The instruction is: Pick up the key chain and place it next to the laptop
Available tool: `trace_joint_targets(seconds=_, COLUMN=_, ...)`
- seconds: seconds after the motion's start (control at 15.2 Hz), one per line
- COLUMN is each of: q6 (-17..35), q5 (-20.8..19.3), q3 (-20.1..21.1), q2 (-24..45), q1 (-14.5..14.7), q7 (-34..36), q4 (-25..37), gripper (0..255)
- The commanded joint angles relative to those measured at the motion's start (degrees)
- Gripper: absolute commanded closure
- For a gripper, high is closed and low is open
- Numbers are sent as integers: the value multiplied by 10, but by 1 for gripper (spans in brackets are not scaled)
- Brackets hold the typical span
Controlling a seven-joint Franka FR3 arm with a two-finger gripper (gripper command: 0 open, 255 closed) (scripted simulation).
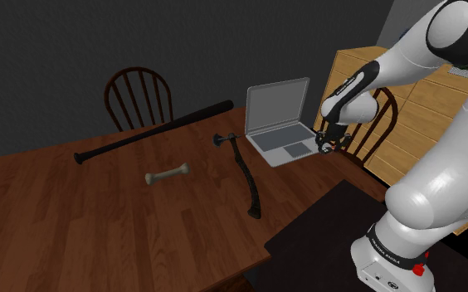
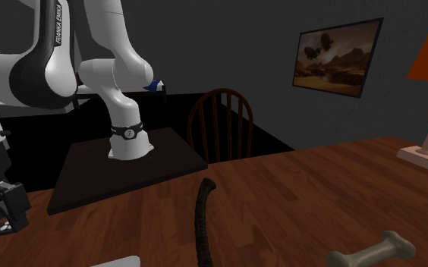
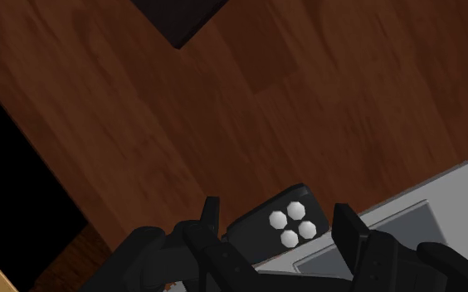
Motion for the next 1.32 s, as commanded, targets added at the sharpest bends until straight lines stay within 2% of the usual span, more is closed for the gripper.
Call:
trace_joint_targets(seconds=0.0, q6=16, q5=13, q3=3, q2=18, q1=-1, q7=-10, q4=1, gripper=255)
trace_joint_targets(seconds=0.79, q6=108, q5=97, q3=48, q2=127, q1=-29, q7=-72, q4=14, gripper=255)
trace_joint_targets(seconds=1.25, q6=108, q5=96, q3=48, q2=127, q1=-30, q7=-72, q4=14, gripper=255)
